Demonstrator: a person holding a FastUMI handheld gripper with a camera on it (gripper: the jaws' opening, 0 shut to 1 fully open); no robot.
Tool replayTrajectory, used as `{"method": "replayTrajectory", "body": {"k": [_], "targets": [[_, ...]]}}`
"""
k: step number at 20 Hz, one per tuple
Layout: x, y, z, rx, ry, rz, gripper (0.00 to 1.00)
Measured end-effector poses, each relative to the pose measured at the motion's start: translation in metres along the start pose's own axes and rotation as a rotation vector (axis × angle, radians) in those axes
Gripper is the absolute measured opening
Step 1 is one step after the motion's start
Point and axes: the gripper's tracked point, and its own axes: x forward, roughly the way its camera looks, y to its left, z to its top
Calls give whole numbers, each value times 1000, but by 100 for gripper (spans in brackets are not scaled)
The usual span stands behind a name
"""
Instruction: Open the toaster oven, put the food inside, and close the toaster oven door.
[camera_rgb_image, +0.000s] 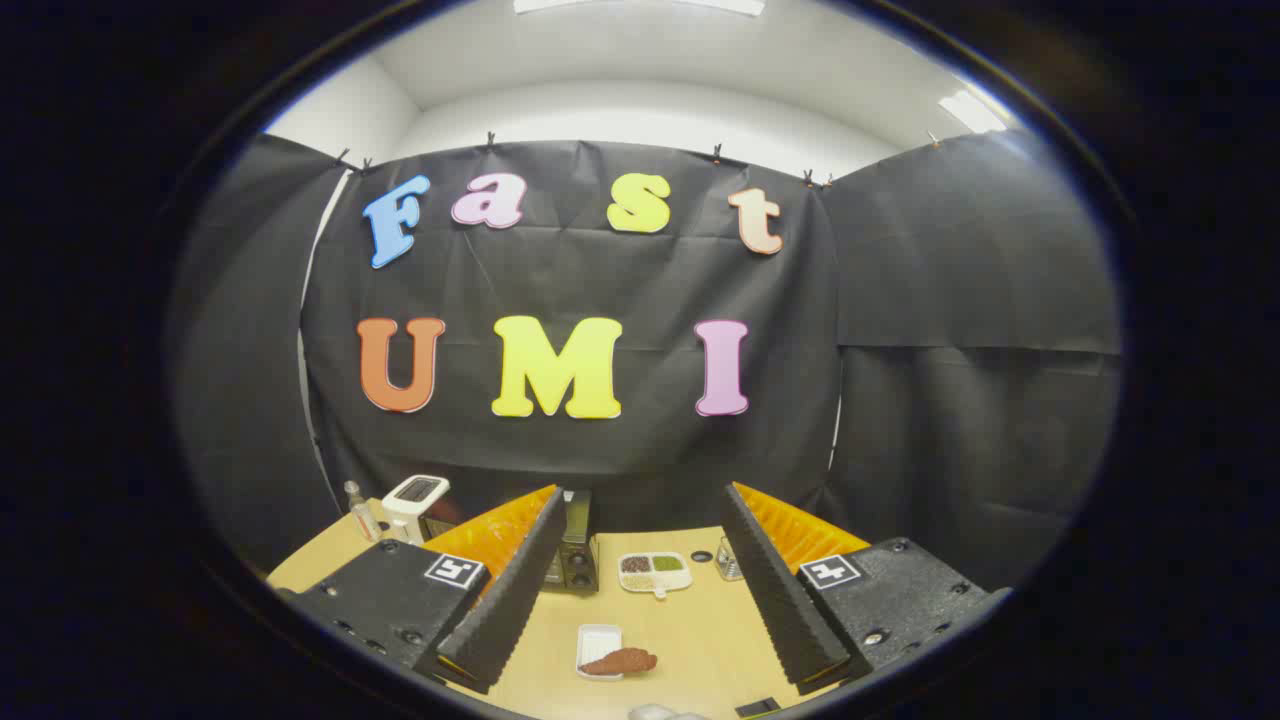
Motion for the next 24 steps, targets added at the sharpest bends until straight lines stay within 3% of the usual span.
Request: {"method": "replayTrajectory", "body": {"k": [14, 18, 24], "targets": [[9, 11, -10, 19, 8, -34, 100], [38, 38, -23, 39, 19, -30, 100], [115, 118, -61, 70, 55, 60, 100]]}}
